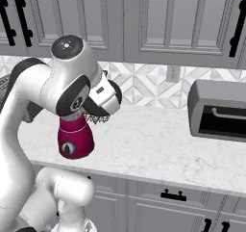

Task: Close the lid blender by securely placing the lid on top.

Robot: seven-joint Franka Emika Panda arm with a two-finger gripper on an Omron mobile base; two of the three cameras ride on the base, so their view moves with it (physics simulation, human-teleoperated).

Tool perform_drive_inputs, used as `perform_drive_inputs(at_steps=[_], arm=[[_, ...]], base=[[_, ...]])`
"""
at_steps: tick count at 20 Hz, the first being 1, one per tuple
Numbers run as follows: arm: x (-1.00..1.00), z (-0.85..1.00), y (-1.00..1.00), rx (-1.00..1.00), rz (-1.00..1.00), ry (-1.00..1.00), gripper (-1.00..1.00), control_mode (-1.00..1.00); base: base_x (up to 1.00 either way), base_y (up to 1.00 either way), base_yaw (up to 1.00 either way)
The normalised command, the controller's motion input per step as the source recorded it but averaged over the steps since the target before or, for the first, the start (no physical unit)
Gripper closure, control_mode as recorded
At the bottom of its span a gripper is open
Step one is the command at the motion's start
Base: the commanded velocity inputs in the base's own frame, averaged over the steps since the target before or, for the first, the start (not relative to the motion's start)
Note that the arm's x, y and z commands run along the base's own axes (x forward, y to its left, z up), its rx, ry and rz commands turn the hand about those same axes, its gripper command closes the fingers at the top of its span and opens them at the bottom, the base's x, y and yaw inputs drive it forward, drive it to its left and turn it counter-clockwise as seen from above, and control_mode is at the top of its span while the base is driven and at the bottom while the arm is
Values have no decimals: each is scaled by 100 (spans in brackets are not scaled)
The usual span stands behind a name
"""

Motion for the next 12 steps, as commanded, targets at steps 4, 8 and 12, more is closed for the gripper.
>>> perform_drive_inputs(at_steps=[4, 8, 12], arm=[[-31, 26, 63, 8, 0, 0, 100, -100], [-38, 17, 44, 12, 0, -4, 100, -100], [-43, 32, 39, 13, 0, -8, 100, -100]], base=[[0, 0, 0], [0, 0, 0], [0, 0, 0]])
